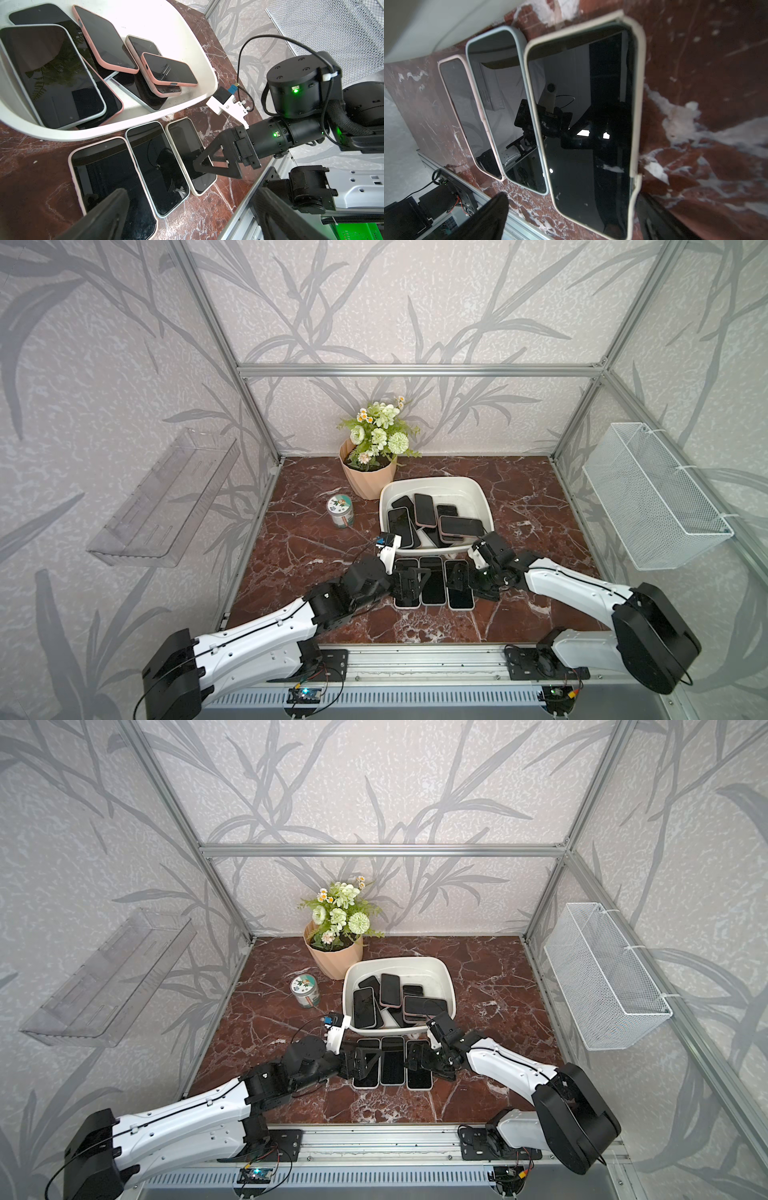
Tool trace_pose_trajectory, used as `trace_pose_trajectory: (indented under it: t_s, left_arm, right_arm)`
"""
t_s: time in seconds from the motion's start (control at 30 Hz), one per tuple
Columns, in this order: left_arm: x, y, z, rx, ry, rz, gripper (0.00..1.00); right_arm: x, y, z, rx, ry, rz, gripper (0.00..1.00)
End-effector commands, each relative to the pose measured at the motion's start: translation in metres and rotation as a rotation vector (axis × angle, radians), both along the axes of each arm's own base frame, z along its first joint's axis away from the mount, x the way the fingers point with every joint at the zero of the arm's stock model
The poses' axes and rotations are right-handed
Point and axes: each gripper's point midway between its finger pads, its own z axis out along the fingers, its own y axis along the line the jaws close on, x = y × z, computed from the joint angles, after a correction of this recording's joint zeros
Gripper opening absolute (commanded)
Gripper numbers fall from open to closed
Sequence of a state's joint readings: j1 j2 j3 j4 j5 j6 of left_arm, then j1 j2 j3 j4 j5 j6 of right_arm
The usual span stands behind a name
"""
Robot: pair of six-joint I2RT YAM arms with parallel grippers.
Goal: Take the phone out of the storage box
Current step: Place the phone at the center of the board.
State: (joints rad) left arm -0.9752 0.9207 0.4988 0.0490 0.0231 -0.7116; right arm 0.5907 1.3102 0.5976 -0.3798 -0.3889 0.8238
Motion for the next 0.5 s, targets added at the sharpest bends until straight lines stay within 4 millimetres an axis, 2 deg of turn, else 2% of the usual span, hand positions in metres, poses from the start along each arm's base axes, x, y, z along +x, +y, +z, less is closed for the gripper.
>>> trace_pose_trajectory:
  t_s: [0.0, 0.1, 0.17, 0.3, 0.37, 0.47]
  left_arm:
    - [-0.004, 0.004, -0.002, 0.007, 0.009, -0.002, 1.00]
    - [-0.004, 0.005, 0.000, 0.003, 0.007, 0.001, 1.00]
    - [-0.004, 0.007, 0.001, 0.004, 0.003, 0.005, 1.00]
    - [-0.004, 0.012, 0.003, 0.004, -0.010, 0.019, 1.00]
    - [-0.003, 0.016, 0.004, -0.004, -0.021, 0.039, 1.00]
    - [0.000, 0.023, 0.006, -0.015, -0.033, 0.079, 1.00]
  right_arm:
    - [0.006, 0.019, 0.006, 0.105, 0.012, -0.016, 0.99]
    - [0.010, 0.028, 0.009, 0.157, 0.015, -0.023, 0.99]
    - [0.012, 0.023, 0.010, 0.113, -0.001, -0.017, 0.99]
    - [0.017, -0.007, 0.018, -0.068, -0.087, 0.009, 0.99]
    - [0.021, -0.023, 0.030, -0.157, -0.159, 0.033, 0.99]
    - [0.029, -0.038, 0.052, -0.229, -0.251, 0.055, 0.99]
